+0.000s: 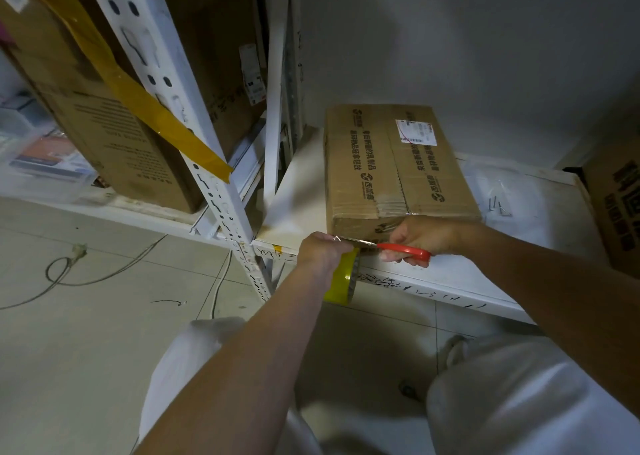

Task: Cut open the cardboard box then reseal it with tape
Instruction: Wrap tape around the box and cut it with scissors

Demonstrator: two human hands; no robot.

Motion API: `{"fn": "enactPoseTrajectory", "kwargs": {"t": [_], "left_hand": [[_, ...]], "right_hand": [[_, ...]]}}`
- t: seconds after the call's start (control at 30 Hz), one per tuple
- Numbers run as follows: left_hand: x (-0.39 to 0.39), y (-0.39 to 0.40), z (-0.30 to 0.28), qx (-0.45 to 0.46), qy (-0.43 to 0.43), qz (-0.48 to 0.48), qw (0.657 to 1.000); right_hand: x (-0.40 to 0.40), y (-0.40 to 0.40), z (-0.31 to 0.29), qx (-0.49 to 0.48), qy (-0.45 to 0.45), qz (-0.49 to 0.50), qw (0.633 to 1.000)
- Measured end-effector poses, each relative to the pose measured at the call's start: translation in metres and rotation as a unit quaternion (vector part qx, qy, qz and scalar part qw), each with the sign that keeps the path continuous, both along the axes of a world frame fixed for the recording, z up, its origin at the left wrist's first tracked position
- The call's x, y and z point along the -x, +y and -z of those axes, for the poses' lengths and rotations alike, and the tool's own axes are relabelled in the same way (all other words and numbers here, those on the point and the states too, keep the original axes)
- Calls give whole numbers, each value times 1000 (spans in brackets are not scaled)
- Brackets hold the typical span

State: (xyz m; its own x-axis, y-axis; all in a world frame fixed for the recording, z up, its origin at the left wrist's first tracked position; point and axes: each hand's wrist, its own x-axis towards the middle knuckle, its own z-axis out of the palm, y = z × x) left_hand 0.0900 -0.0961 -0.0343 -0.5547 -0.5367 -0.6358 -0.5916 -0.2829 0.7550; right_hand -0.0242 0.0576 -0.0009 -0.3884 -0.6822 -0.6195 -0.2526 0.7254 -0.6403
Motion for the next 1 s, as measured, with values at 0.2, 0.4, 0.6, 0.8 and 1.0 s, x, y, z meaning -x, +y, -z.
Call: {"fn": "enactPoseTrajectory", "kwargs": {"t": [0.2,0.4,0.6,0.8,1.0], "left_hand": [[-5,4,-2,11,-23,52,998],[-7,15,-6,-7,-19,92,996],[-11,20,-7,11,-28,130,991],[-11,32,-5,-2,2,117,993],[-5,46,-4,0,2,118,993]], "right_hand": [[-6,4,5,-48,115,-45,991],[-8,21,3,-83,195,-79,974],[4,75,2,-154,205,-82,963],[11,124,20,-315,222,72,920],[12,121,36,-302,262,131,907]]}}
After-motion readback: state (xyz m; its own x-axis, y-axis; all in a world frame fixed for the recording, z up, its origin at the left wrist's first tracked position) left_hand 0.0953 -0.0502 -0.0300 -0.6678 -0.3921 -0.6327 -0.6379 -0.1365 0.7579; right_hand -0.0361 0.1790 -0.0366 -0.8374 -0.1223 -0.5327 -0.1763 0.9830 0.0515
